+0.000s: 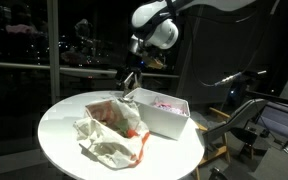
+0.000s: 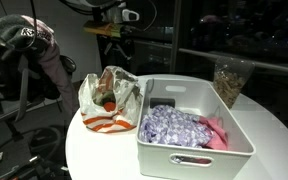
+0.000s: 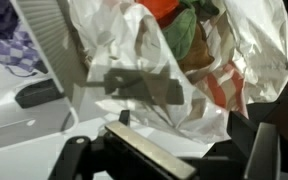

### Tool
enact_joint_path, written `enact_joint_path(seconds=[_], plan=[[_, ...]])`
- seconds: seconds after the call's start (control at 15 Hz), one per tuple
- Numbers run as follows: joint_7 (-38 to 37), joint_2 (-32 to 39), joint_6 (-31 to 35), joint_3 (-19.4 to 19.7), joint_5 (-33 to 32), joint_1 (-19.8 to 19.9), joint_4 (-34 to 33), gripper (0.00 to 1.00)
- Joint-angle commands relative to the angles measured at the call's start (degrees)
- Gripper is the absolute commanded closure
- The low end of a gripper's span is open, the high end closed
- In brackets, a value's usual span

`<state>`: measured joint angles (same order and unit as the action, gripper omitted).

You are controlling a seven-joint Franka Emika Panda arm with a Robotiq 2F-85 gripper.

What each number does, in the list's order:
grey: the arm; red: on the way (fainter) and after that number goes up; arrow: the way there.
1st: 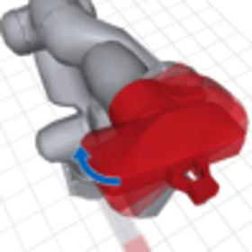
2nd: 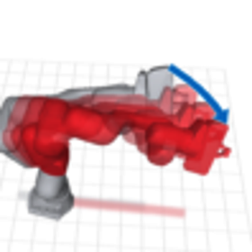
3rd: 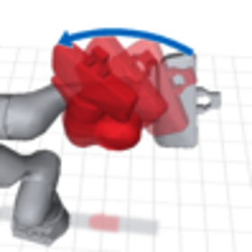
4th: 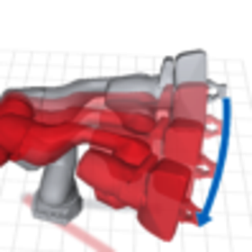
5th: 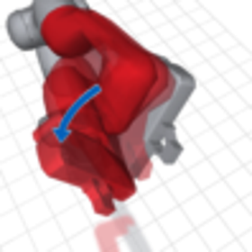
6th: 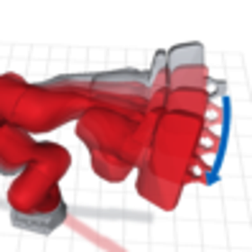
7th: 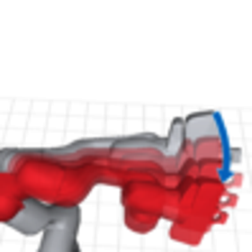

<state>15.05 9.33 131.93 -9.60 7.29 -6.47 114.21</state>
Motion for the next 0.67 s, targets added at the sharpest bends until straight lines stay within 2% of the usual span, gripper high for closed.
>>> enact_joint_path(seconds=[0.0, 0.27, 0.4, 0.6], plan=[[-3.2, -4.2, -0.2, 3.2, 1.8, 3.0, -0.4, 0.00], [-6.1, -3.6, -3.0, 7.2, 2.6, 6.1, -1.4, 0.00], [-6.2, -2.9, -7.2, 7.9, 3.1, 6.8, -0.3, 0.00], [-4.7, -2.5, -10.0, 7.8, 4.0, 7.0, 2.9, 0.00]])
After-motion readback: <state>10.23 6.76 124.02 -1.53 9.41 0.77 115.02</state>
